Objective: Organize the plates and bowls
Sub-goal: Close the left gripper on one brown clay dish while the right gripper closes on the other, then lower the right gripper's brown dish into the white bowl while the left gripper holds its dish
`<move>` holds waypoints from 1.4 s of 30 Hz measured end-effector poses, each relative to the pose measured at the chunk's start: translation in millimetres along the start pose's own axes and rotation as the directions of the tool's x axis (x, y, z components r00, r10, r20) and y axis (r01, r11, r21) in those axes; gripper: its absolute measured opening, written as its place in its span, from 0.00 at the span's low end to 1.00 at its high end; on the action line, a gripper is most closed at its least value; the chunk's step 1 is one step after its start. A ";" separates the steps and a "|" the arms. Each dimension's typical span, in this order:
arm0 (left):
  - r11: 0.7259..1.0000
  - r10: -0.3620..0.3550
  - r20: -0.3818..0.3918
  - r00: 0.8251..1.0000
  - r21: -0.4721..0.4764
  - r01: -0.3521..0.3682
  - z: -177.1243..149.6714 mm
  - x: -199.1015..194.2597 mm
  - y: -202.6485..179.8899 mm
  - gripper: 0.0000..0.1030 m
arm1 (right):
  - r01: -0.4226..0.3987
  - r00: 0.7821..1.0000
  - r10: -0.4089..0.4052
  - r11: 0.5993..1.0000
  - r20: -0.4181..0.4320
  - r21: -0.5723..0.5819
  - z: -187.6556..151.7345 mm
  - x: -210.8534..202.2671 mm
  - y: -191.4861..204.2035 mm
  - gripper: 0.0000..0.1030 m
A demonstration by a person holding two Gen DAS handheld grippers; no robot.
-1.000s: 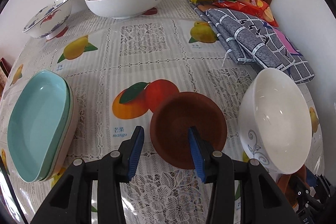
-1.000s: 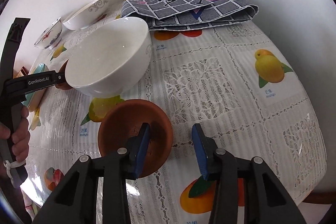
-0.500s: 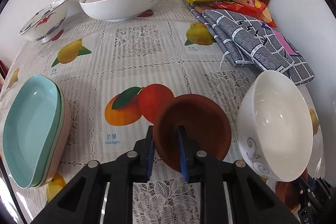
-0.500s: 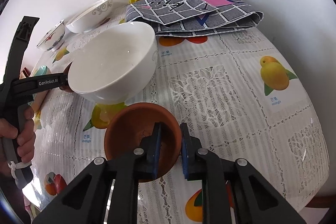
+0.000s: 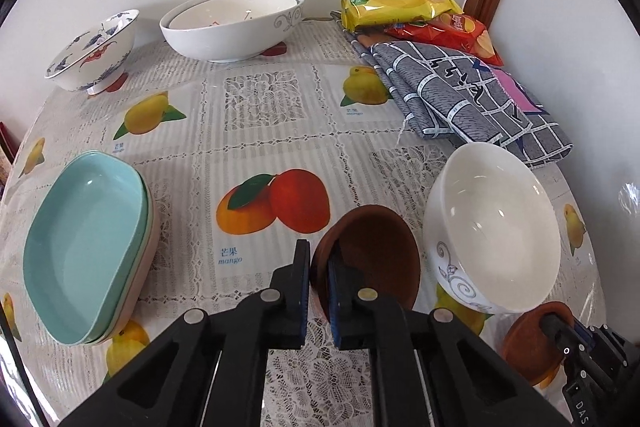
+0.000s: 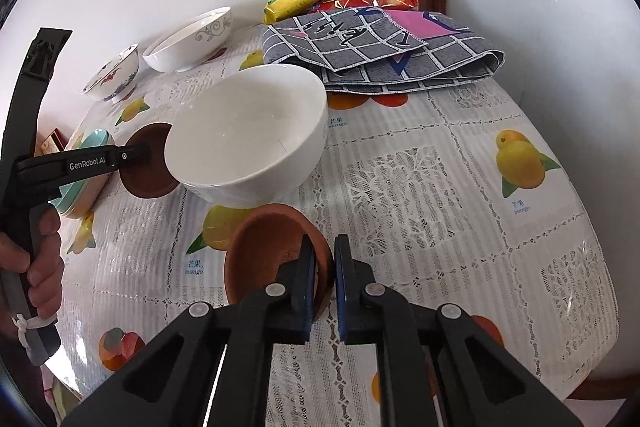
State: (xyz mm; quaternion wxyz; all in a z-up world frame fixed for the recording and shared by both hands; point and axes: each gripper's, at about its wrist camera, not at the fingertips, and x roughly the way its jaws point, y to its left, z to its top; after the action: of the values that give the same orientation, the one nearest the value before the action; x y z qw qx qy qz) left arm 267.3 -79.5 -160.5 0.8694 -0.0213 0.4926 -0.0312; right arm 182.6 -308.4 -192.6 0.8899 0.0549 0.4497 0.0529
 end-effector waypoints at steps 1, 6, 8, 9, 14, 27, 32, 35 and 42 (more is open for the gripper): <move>1.000 0.000 0.005 1.000 -0.005 0.000 -0.2 -3.7 2.1 0.08 | -0.001 1.000 0.001 1.000 0.004 0.001 0.0 -2.9 0.9 0.09; 1.000 0.004 0.036 0.999 -0.007 -0.004 0.2 -24.1 10.0 0.08 | 0.006 0.999 -0.006 1.000 0.041 0.000 5.5 -20.0 5.1 0.09; 1.000 0.002 0.049 0.999 -0.007 -0.001 0.9 -33.4 12.4 0.08 | 0.011 0.998 -0.011 1.000 0.054 0.002 9.0 -27.5 6.1 0.09; 1.000 0.000 0.057 0.998 -0.006 0.000 1.1 -38.4 13.4 0.08 | 0.012 0.998 -0.012 1.000 0.066 0.001 10.7 -32.5 7.0 0.09; 1.000 -0.006 0.101 0.995 0.001 0.006 3.4 -62.7 17.1 0.08 | 0.019 0.994 -0.020 1.000 0.105 0.005 22.2 -50.3 11.9 0.09; 1.000 -0.015 0.176 0.984 0.022 0.011 16.7 -103.9 22.4 0.08 | 0.041 0.985 -0.044 0.999 0.166 0.018 60.7 -67.8 30.1 0.09; 1.000 0.003 0.210 0.978 0.023 -0.008 22.4 -112.0 25.5 0.08 | 0.044 0.984 -0.045 0.999 0.173 0.011 70.5 -63.7 36.2 0.09; 1.000 0.011 0.221 0.975 0.021 -0.017 25.8 -112.9 28.8 0.08 | 0.049 0.985 -0.049 0.999 0.166 0.005 75.9 -55.4 39.2 0.09; 1.000 0.024 0.212 0.977 0.010 -0.027 31.1 -104.1 39.4 0.08 | 0.064 0.990 -0.064 0.998 0.125 0.000 79.0 -27.7 42.0 0.09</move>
State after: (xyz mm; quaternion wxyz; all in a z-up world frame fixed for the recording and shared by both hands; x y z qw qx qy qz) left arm 241.9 -32.1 -58.2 0.9174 -0.0126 0.3971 -0.0206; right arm 228.1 -274.8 -117.9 0.9176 0.0418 0.3946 0.0216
